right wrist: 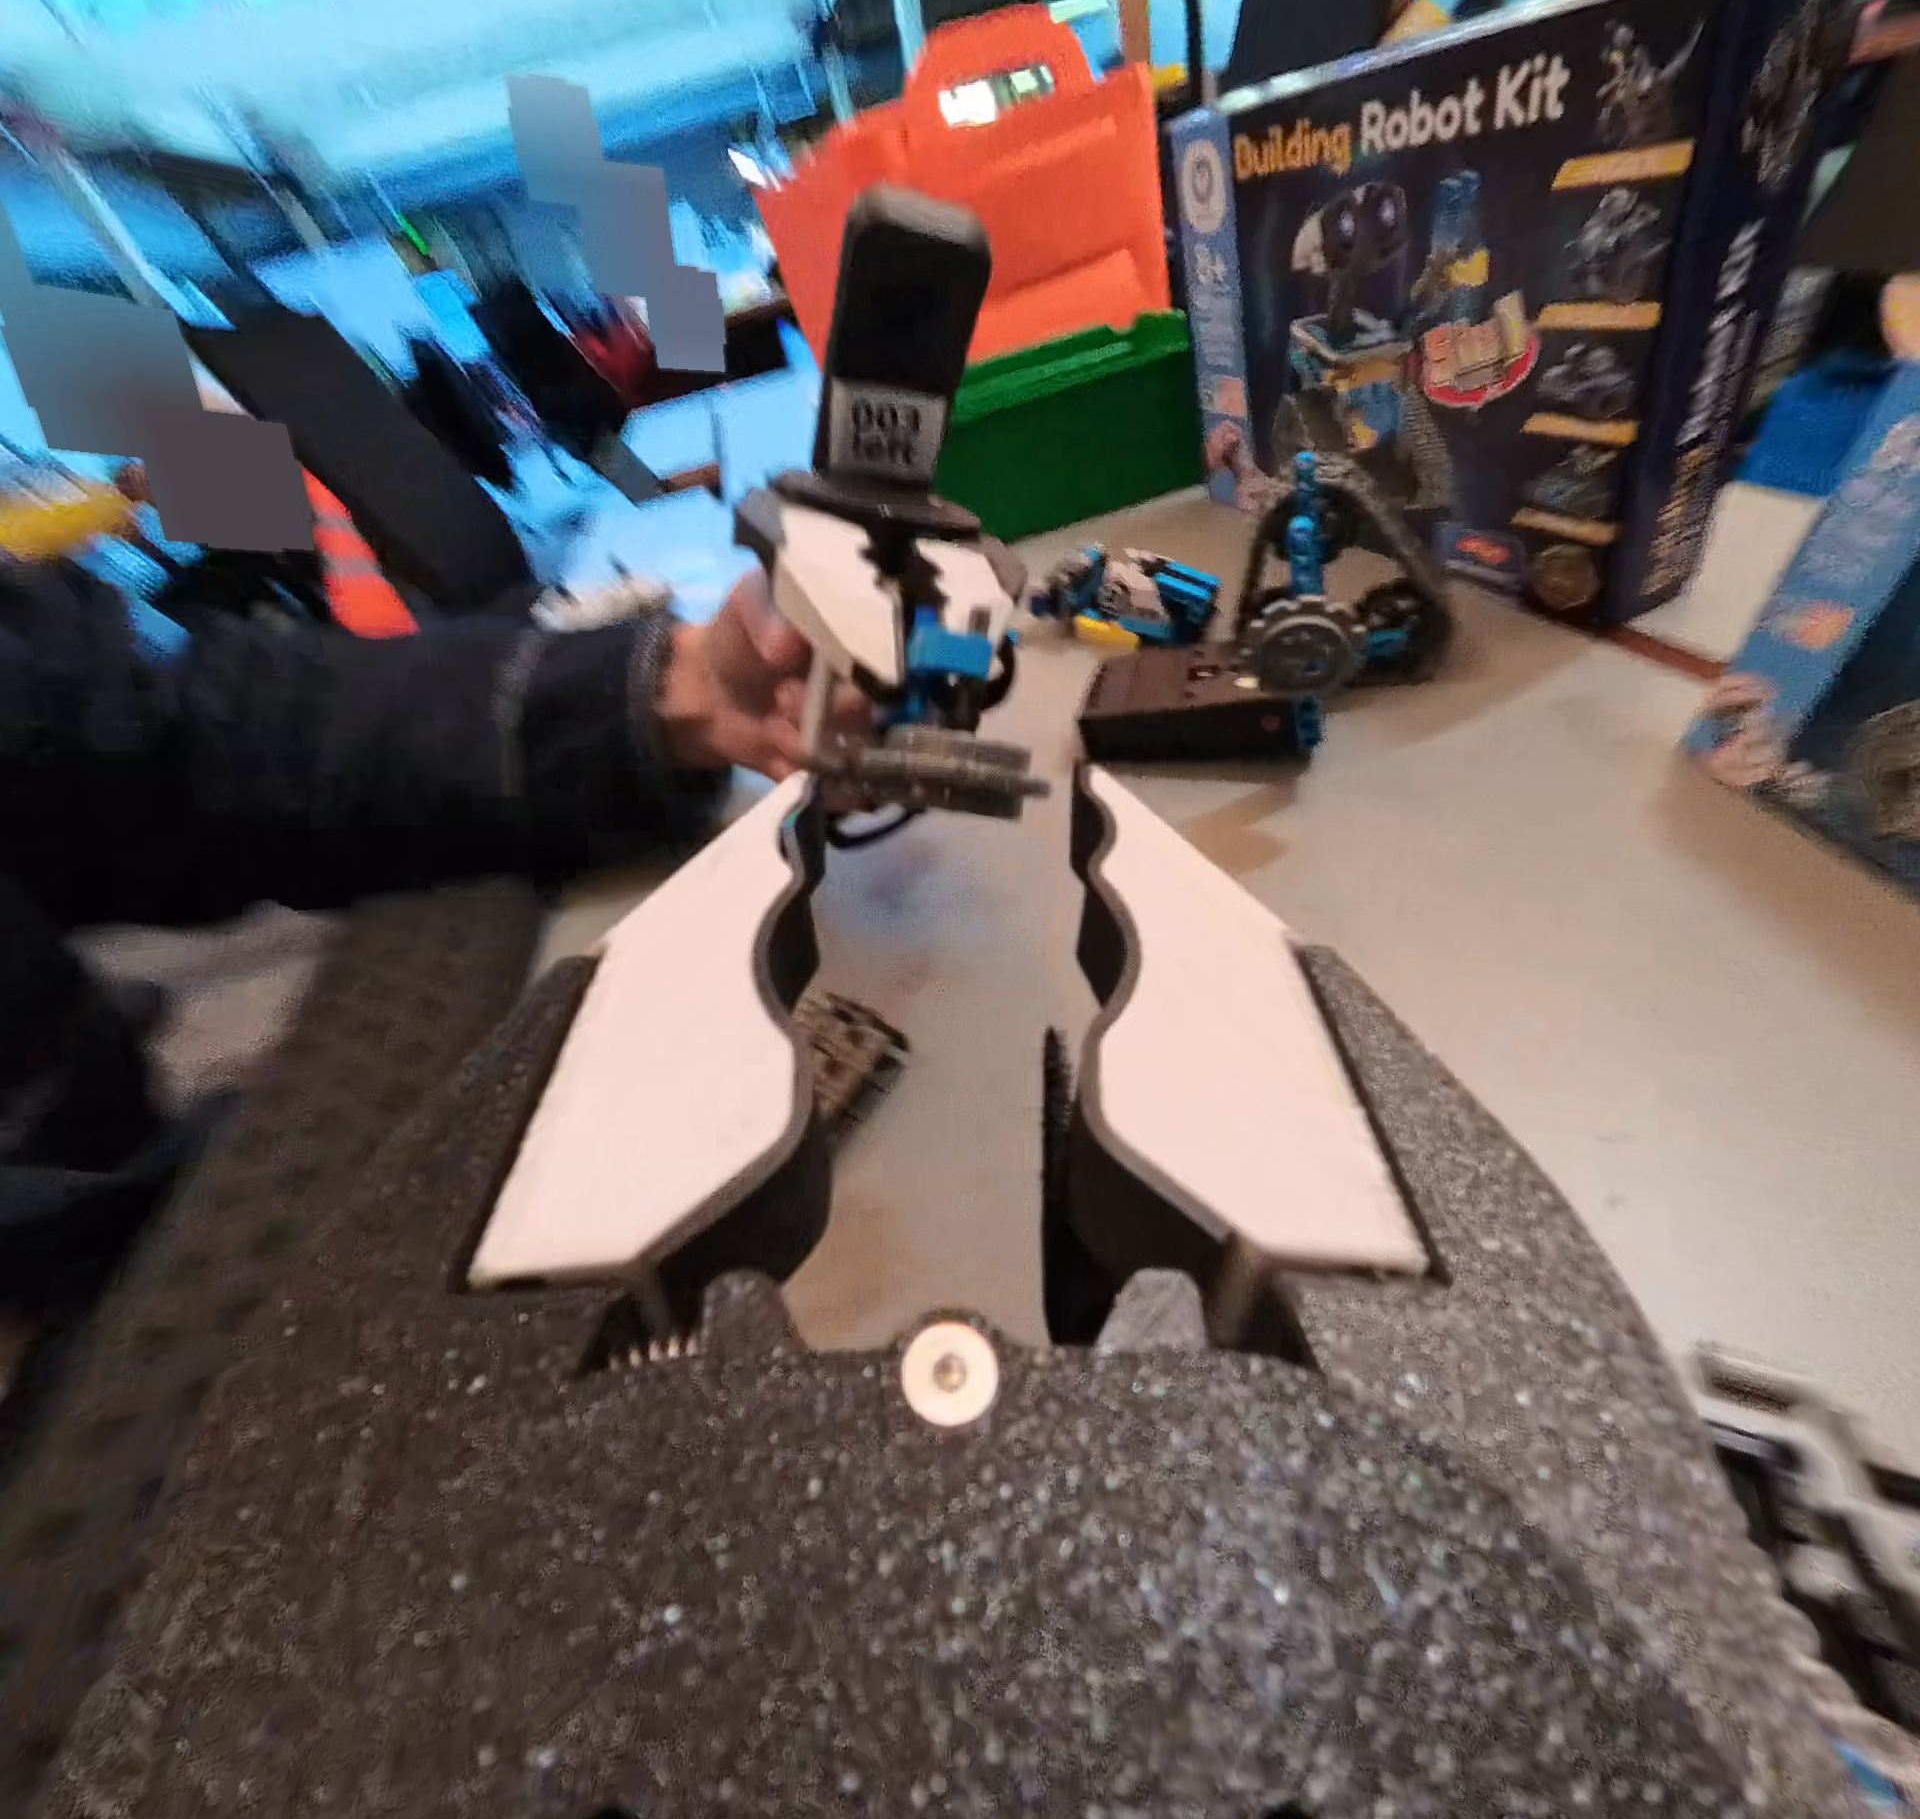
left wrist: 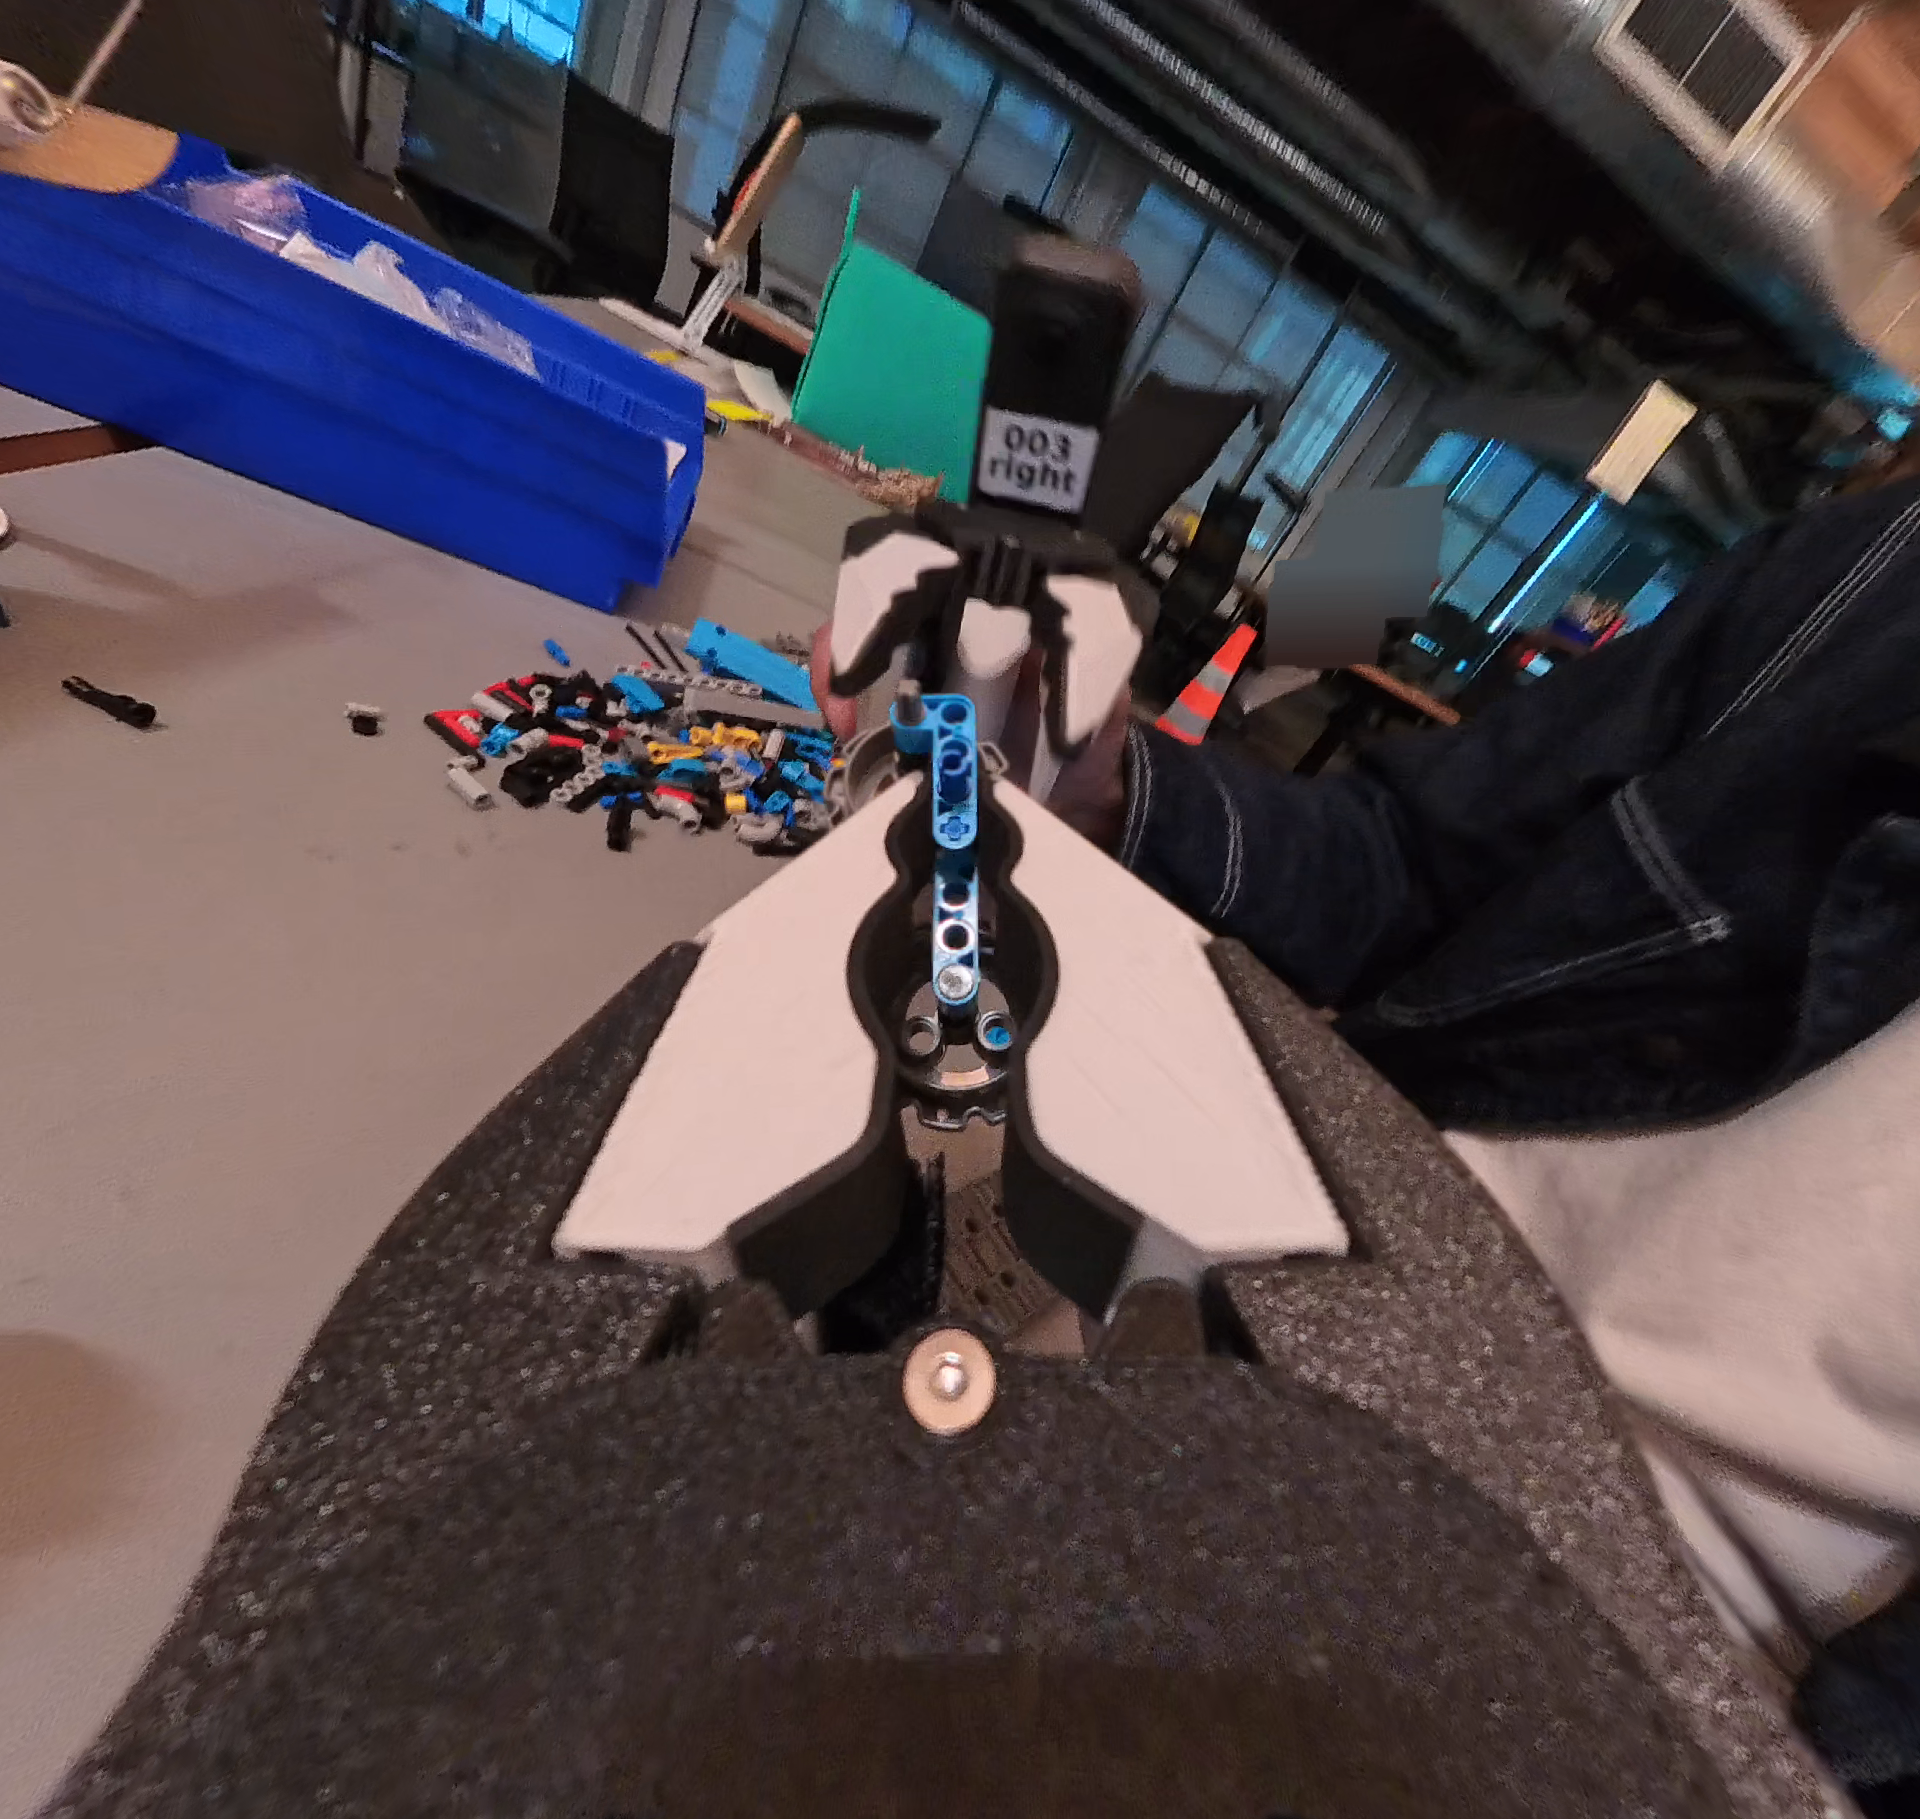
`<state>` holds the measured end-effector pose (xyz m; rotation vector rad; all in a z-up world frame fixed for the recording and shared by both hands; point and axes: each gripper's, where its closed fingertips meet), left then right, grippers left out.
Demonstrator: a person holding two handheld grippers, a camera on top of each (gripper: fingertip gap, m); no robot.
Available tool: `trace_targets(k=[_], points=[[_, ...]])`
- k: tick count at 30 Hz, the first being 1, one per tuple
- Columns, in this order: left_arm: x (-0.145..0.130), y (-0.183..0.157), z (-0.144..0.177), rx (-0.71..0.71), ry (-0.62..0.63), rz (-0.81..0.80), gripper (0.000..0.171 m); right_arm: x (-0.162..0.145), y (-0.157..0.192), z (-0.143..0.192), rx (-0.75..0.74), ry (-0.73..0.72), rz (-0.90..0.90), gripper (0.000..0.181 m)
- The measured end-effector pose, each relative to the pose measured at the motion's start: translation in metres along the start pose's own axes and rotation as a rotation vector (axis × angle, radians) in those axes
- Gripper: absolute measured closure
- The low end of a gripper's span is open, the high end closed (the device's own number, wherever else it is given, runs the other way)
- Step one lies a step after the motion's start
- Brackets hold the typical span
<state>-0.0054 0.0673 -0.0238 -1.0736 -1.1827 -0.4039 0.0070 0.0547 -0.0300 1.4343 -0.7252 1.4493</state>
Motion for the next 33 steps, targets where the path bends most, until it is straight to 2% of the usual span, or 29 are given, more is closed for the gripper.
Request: trace_targets(k=[2, 4, 7, 8, 10, 12, 18, 23, 26, 27, 28, 33], points=[[0.003, 0.000, 0.000, -0.017, -0.019, 0.034, 0.167, -0.004, -0.002, -0.006, -0.130, 0.051, 0.206, 0.138], [0.003, 0.002, -0.002, -0.019, -0.034, 0.068, 0.167, -0.005, -0.006, -0.009, -0.242, 0.080, 0.332, 0.137], [0.005, 0.004, -0.005, -0.026, -0.069, 0.126, 0.167, -0.007, -0.014, -0.015, -0.331, 0.105, 0.360, 0.124], [0.005, 0.003, -0.007, -0.029, -0.075, 0.138, 0.167, -0.006, -0.017, -0.016, -0.360, 0.103, 0.361, 0.126], [0.005, 0.005, -0.010, -0.023, -0.083, 0.158, 0.167, -0.006, -0.015, -0.018, -0.362, 0.109, 0.397, 0.143], [0.005, 0.009, -0.011, -0.002, -0.096, 0.184, 0.167, -0.008, -0.019, -0.018, -0.398, 0.140, 0.417, 0.144], [0.008, 0.013, -0.010, 0.070, -0.128, 0.172, 0.169, -0.014, -0.021, -0.018, -0.365, 0.196, 0.362, 0.146], [0.011, 0.022, -0.011, 0.144, -0.186, 0.206, 0.170, -0.016, -0.027, -0.017, -0.443, 0.225, 0.341, 0.147], [0.010, 0.028, -0.010, 0.149, -0.206, 0.261, 0.169, -0.019, -0.032, -0.016, -0.504, 0.270, 0.397, 0.149], [0.011, 0.030, -0.008, 0.155, -0.205, 0.264, 0.169, -0.020, -0.033, -0.015, -0.518, 0.277, 0.402, 0.159], [0.012, 0.030, -0.007, 0.162, -0.203, 0.250, 0.170, -0.019, -0.033, -0.014, -0.526, 0.271, 0.415, 0.161], [0.010, 0.020, -0.010, 0.106, -0.164, 0.230, 0.168, -0.017, -0.029, -0.011, -0.487, 0.253, 0.434, 0.160]])
Point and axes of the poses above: each gripper's, where its closed fingertips meet, z back along the fingers, x out of its top, y = z × x across the jaws, and after that the axes turned 2 degrees about y, right-handed
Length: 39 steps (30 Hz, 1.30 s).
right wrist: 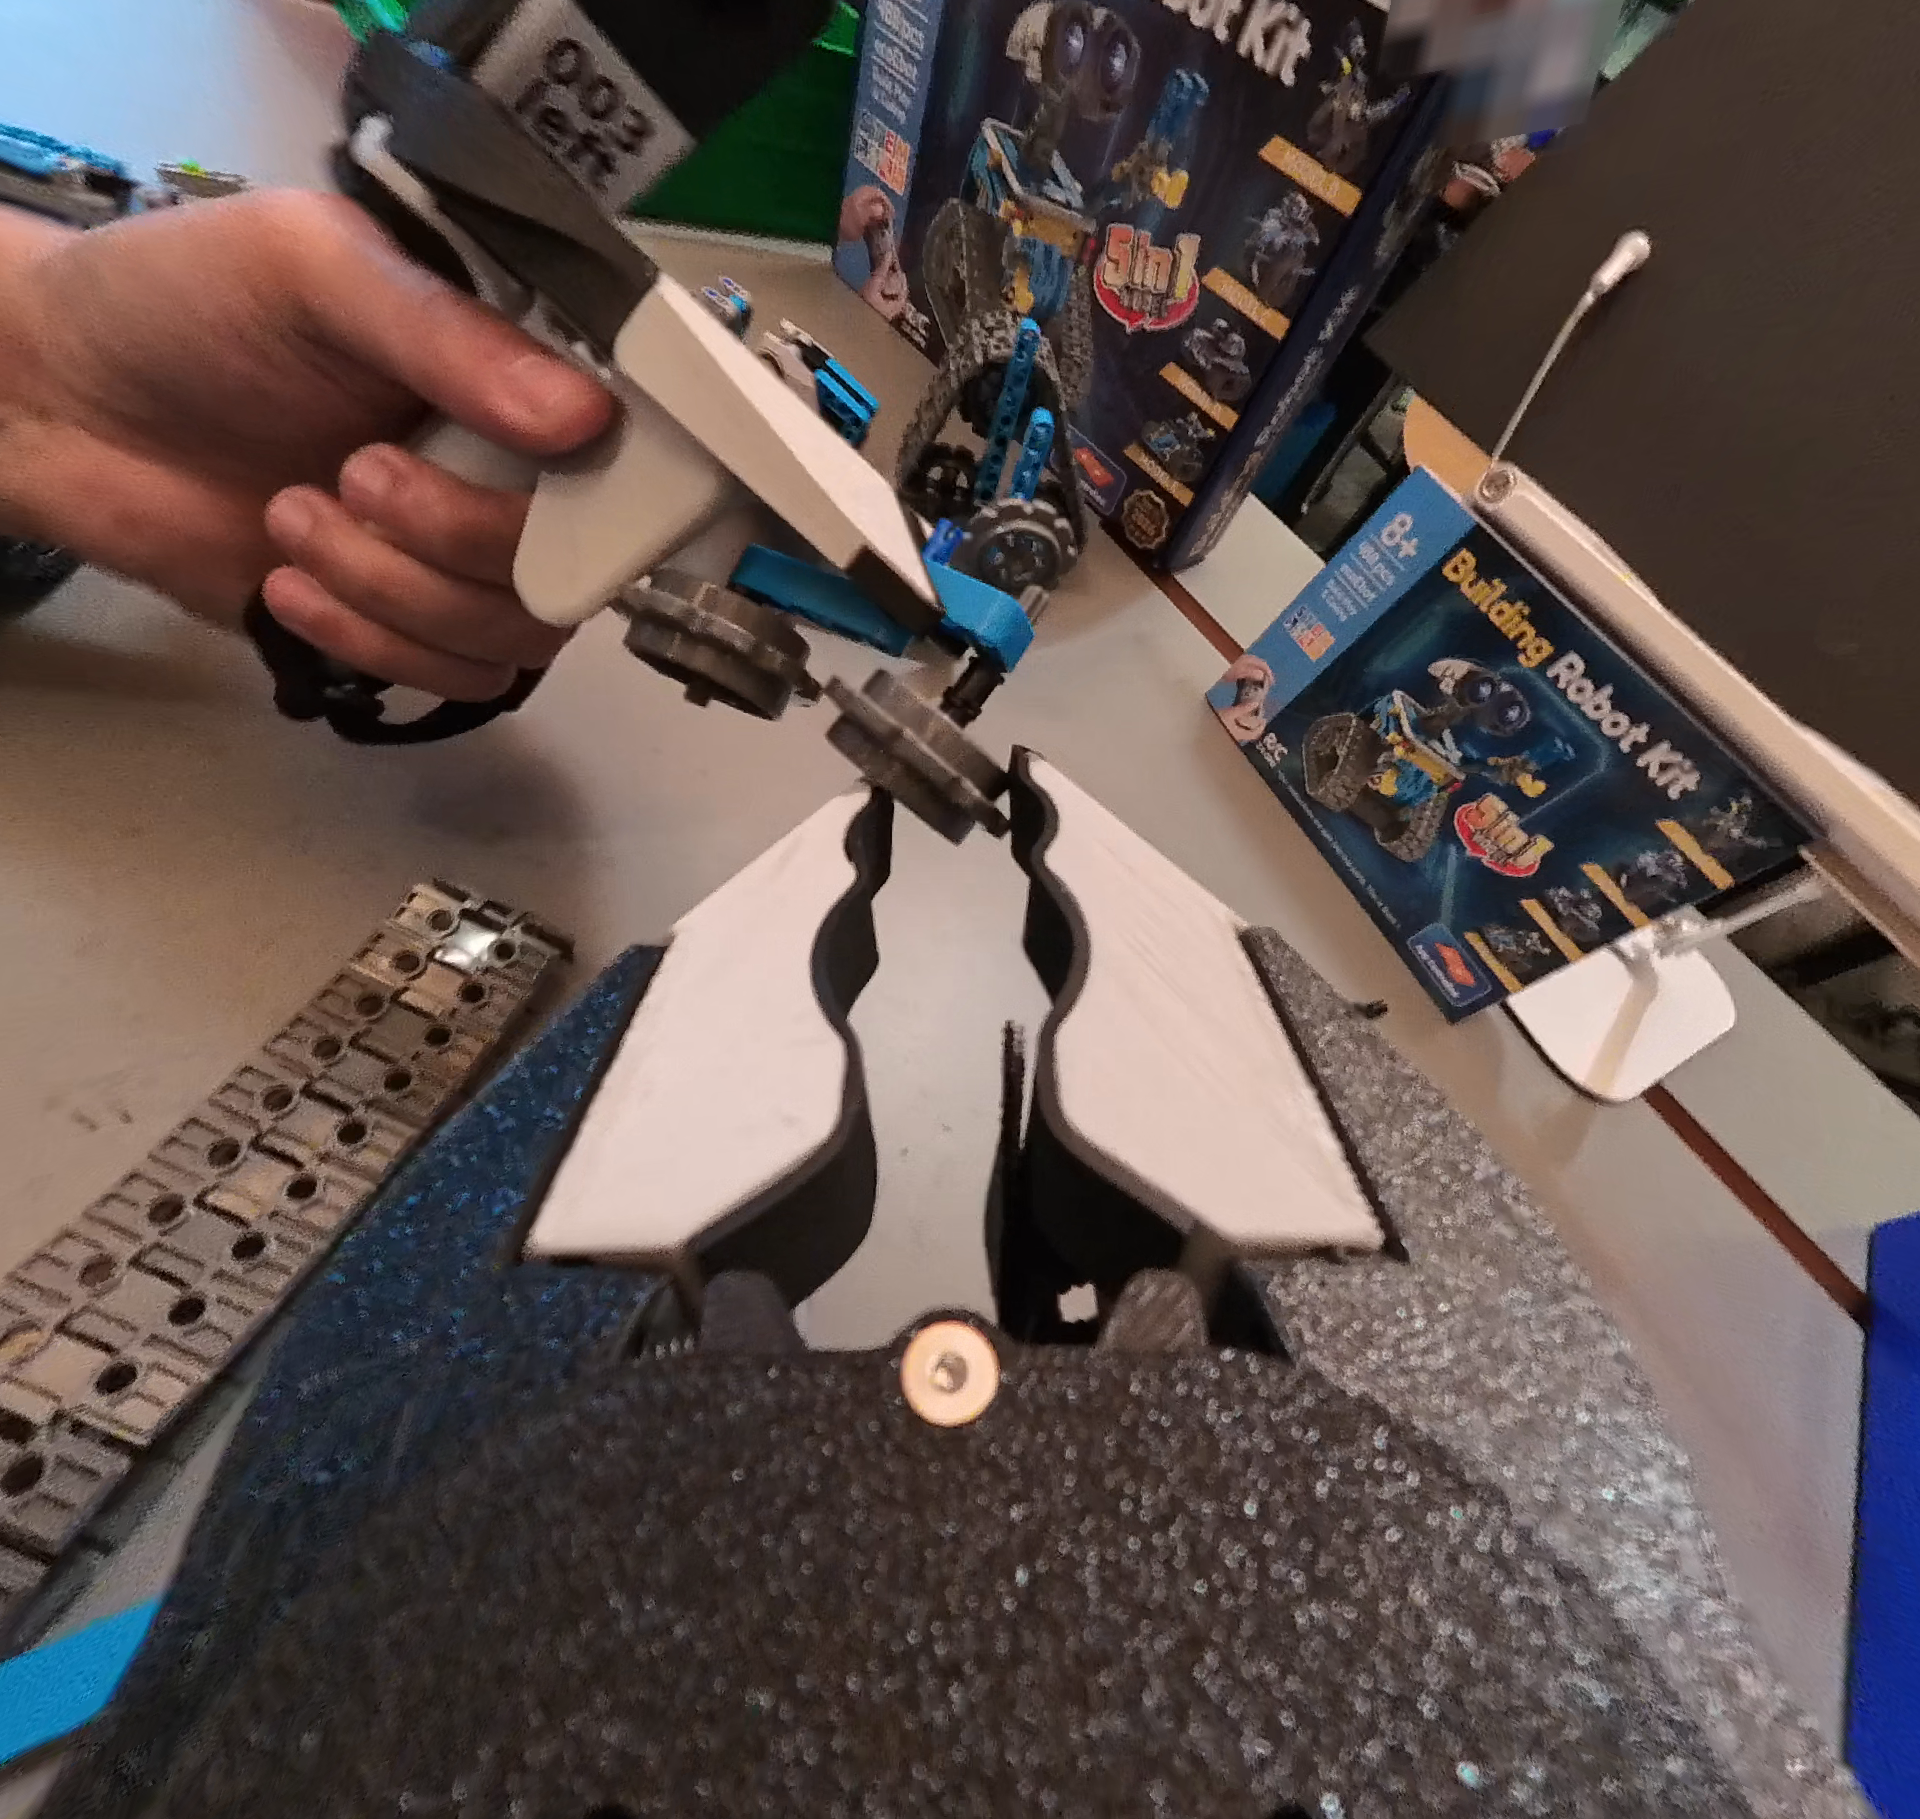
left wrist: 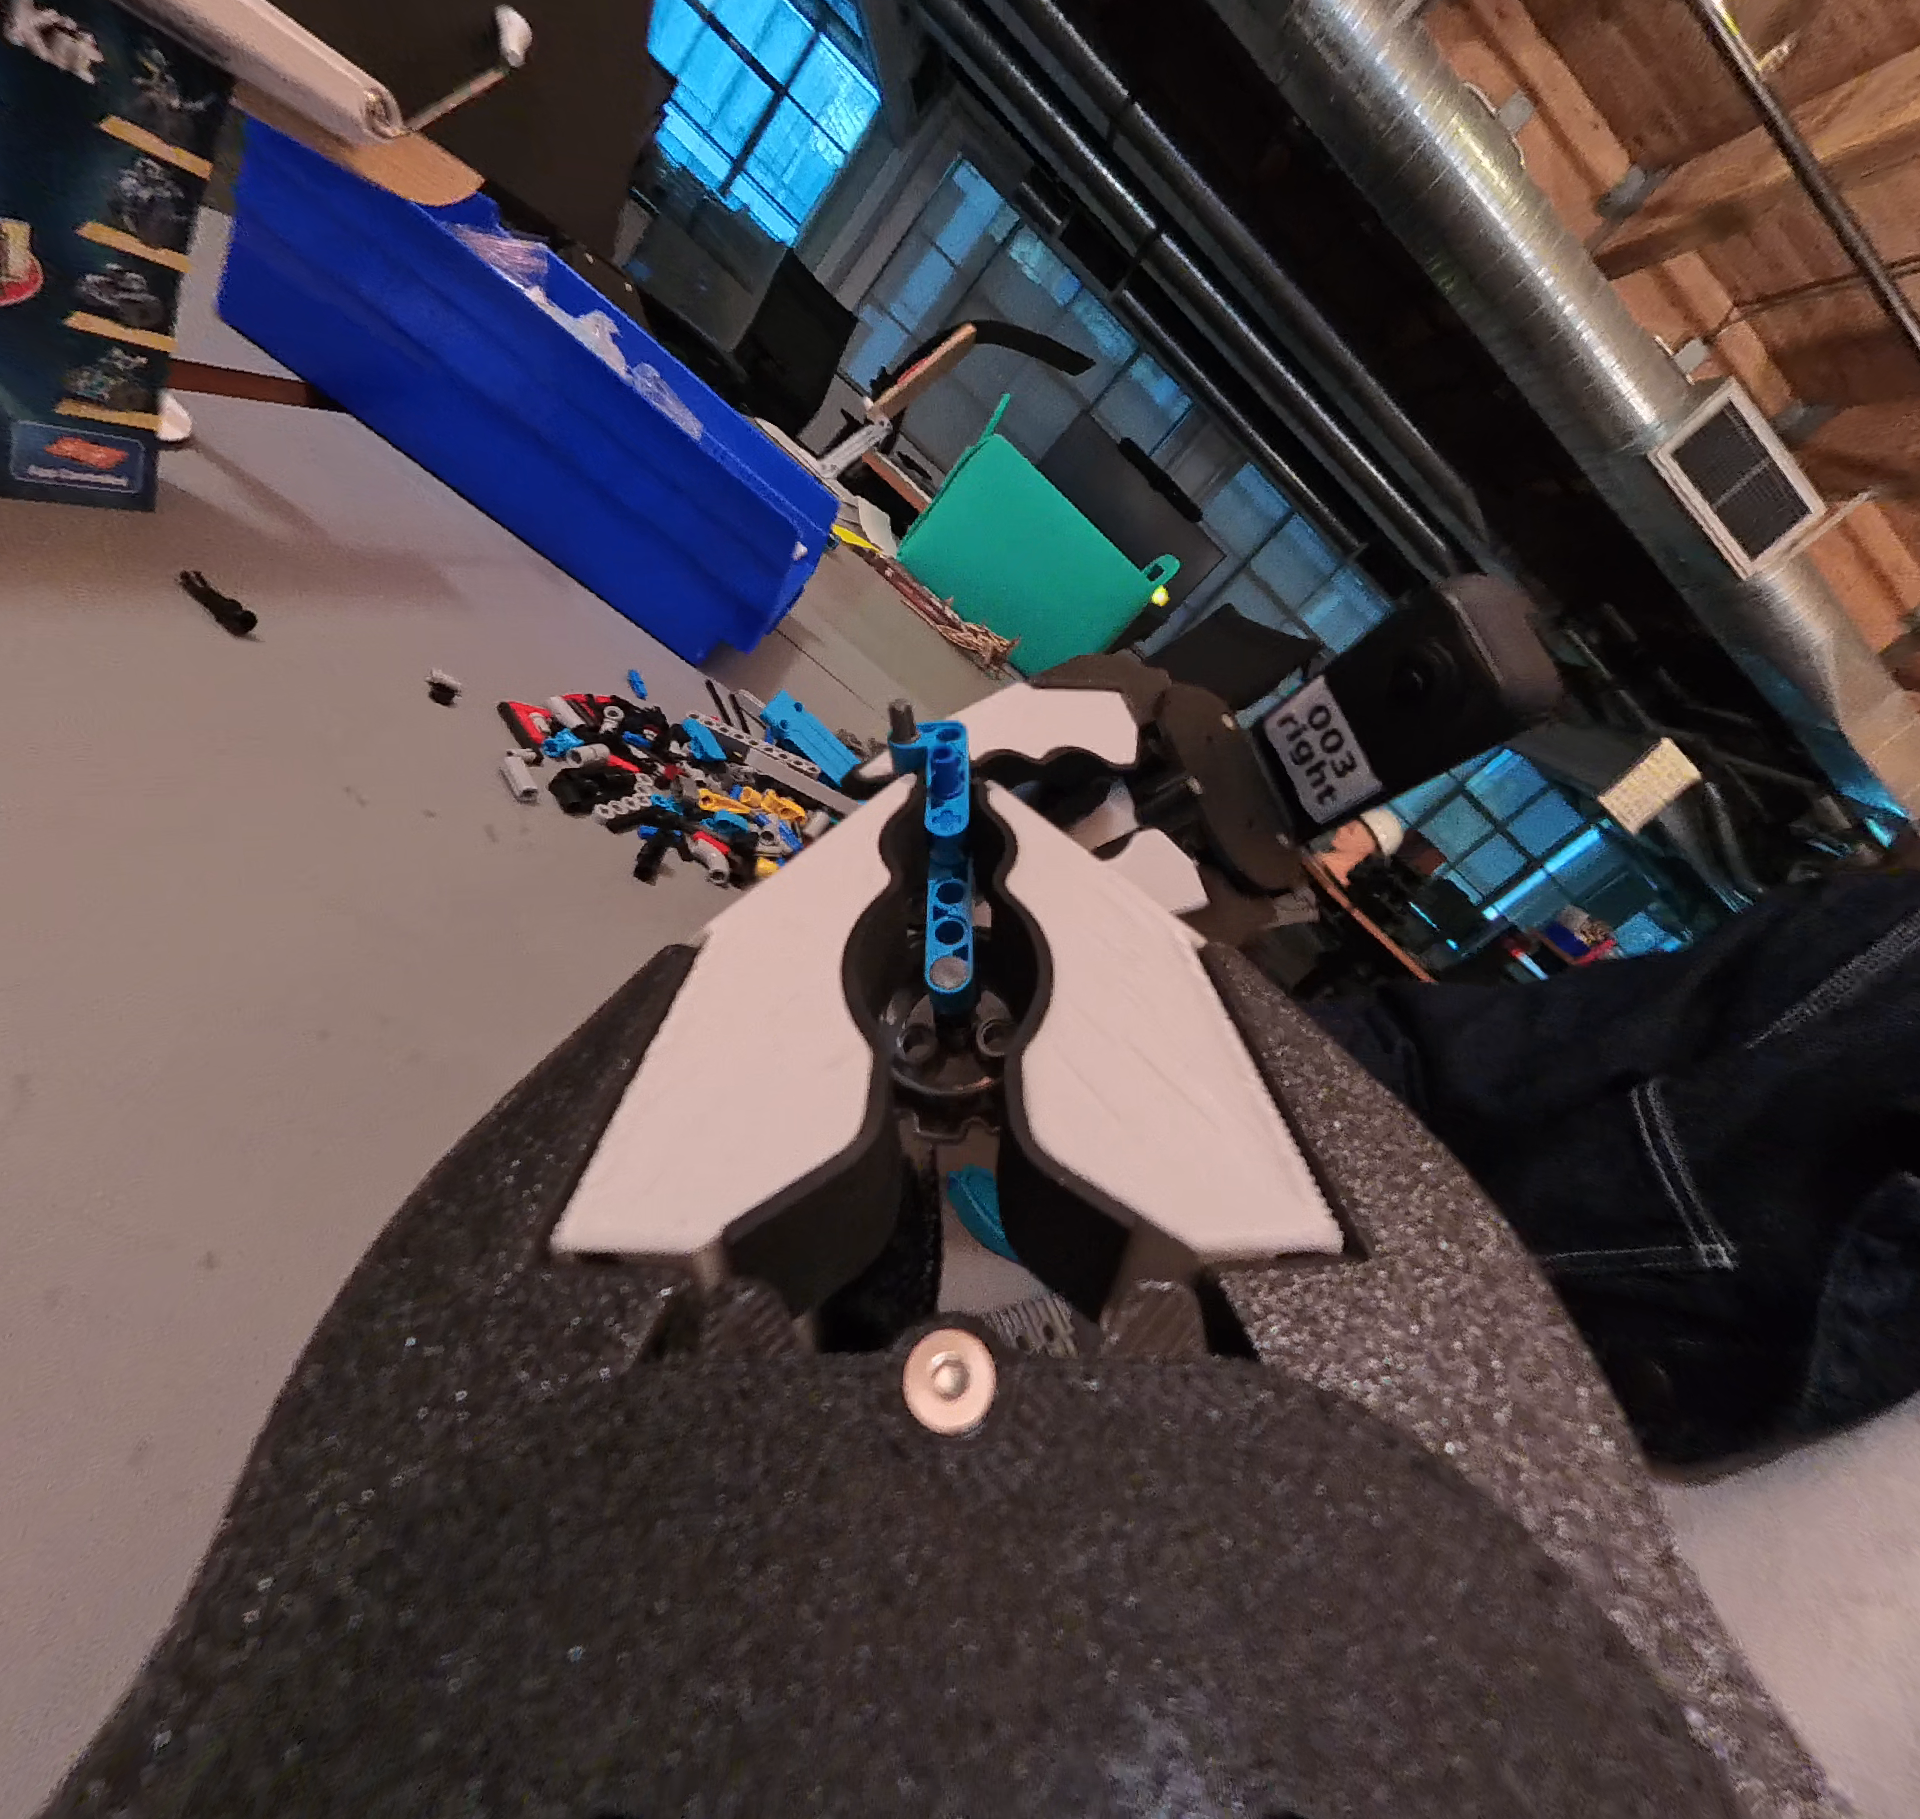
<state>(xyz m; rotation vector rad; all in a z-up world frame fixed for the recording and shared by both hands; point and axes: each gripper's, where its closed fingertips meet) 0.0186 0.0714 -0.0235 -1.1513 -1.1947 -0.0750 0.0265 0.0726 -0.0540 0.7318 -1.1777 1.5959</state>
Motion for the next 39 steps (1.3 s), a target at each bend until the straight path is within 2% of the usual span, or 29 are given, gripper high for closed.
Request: trace_targets(k=[2, 6, 8, 11, 12, 15, 17, 21, 26, 30, 35, 39], points=[[-0.003, -0.005, 0.003, -0.081, 0.037, 0.073, 0.168, 0.004, 0.006, 0.006, 0.049, -0.052, 0.021, 0.160], [-0.011, 0.002, 0.005, -0.041, 0.105, 0.083, 0.168, 0.005, 0.011, 0.010, 0.022, -0.046, 0.168, 0.154], [-0.015, 0.011, 0.006, 0.039, 0.146, 0.023, 0.168, 0.002, 0.017, 0.007, 0.026, -0.015, 0.183, 0.147], [-0.026, 0.020, 0.006, 0.135, 0.225, -0.138, 0.167, -0.007, 0.019, -0.005, 0.075, 0.050, 0.034, 0.120], [-0.029, 0.018, 0.004, 0.132, 0.242, -0.183, 0.167, -0.008, 0.015, -0.007, 0.081, 0.050, -0.037, 0.118], [-0.031, 0.007, 0.000, 0.095, 0.248, -0.272, 0.167, -0.009, 0.020, -0.007, 0.218, 0.018, -0.222, 0.138], [-0.033, 0.003, 0.000, 0.083, 0.261, -0.330, 0.167, -0.009, 0.027, -0.006, 0.315, 0.011, -0.309, 0.143], [-0.044, -0.001, 0.003, 0.050, 0.323, -0.412, 0.167, -0.012, 0.039, -0.002, 0.420, 0.008, -0.292, 0.144], [-0.054, 0.005, 0.011, 0.051, 0.394, -0.464, 0.167, -0.020, 0.042, 0.004, 0.459, 0.035, -0.261, 0.147], [-0.068, 0.020, 0.016, 0.105, 0.495, -0.511, 0.167, -0.026, 0.040, 0.004, 0.462, 0.051, -0.262, 0.155], [-0.081, 0.018, 0.010, 0.084, 0.531, -0.535, 0.167, -0.039, 0.058, -0.004, 0.511, 0.123, -0.239, 0.164], [-0.074, 0.014, 0.006, 0.076, 0.462, -0.526, 0.169, -0.034, 0.053, -0.001, 0.520, 0.096, -0.281, 0.165]])
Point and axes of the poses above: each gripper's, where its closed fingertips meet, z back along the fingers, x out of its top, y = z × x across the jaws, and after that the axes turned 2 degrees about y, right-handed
